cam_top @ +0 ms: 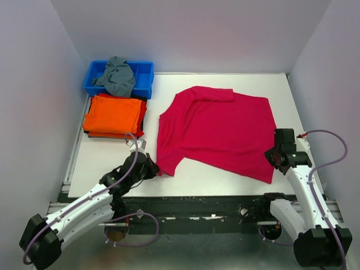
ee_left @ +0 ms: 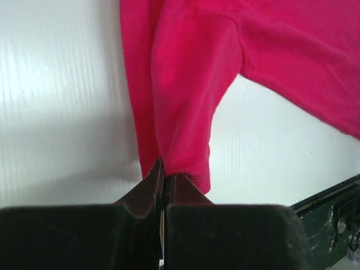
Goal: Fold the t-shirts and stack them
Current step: Flatten out the tshirt
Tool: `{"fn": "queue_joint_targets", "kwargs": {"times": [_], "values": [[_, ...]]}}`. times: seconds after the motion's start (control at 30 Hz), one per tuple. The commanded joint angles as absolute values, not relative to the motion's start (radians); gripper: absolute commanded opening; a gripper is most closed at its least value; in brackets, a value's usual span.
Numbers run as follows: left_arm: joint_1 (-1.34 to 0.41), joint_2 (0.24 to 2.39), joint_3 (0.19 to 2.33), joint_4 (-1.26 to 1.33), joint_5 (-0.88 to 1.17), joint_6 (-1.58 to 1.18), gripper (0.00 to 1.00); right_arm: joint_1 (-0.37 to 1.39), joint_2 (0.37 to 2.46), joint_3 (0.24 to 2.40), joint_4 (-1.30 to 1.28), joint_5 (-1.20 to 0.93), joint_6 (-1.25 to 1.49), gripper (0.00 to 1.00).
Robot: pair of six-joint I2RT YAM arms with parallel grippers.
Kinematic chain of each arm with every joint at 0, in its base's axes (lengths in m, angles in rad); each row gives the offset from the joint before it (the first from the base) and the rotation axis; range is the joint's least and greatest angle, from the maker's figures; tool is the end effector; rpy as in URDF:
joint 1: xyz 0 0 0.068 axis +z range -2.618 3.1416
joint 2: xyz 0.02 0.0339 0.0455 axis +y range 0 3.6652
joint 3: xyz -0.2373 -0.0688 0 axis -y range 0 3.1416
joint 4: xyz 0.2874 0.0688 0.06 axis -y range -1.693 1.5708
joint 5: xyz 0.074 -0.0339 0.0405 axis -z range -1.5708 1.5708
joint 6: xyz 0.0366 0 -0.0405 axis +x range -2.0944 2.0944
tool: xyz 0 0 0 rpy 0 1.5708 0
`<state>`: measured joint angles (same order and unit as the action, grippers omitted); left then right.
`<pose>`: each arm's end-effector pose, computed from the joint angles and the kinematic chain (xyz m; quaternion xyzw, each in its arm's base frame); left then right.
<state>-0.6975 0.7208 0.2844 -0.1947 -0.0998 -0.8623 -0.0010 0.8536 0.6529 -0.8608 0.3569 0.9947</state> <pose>0.1684 -0.1364 0.1379 -0.0958 0.8856 -0.2864 0.3528 0.2104 -0.0130 0.1993 0.4941 0.8154 -0.0328 0.2998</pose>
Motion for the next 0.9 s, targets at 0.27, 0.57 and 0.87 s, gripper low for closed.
{"fn": "queue_joint_targets", "kwargs": {"times": [0.27, 0.57, 0.87], "values": [[-0.793, 0.483, 0.328, -0.509, -0.253, -0.994, 0.81, 0.0, 0.963, 0.653, -0.502, 0.146, 0.744, 0.04], [-0.755, 0.82, 0.745, -0.494, -0.543, -0.718, 0.99, 0.0, 1.038, 0.667, -0.362, 0.083, 0.692, 0.04], [-0.531, 1.319, 0.948, -0.054, -0.192, -0.563, 0.73, 0.0, 1.042, 0.577, -0.177, 0.101, 0.689, 0.02]]}}
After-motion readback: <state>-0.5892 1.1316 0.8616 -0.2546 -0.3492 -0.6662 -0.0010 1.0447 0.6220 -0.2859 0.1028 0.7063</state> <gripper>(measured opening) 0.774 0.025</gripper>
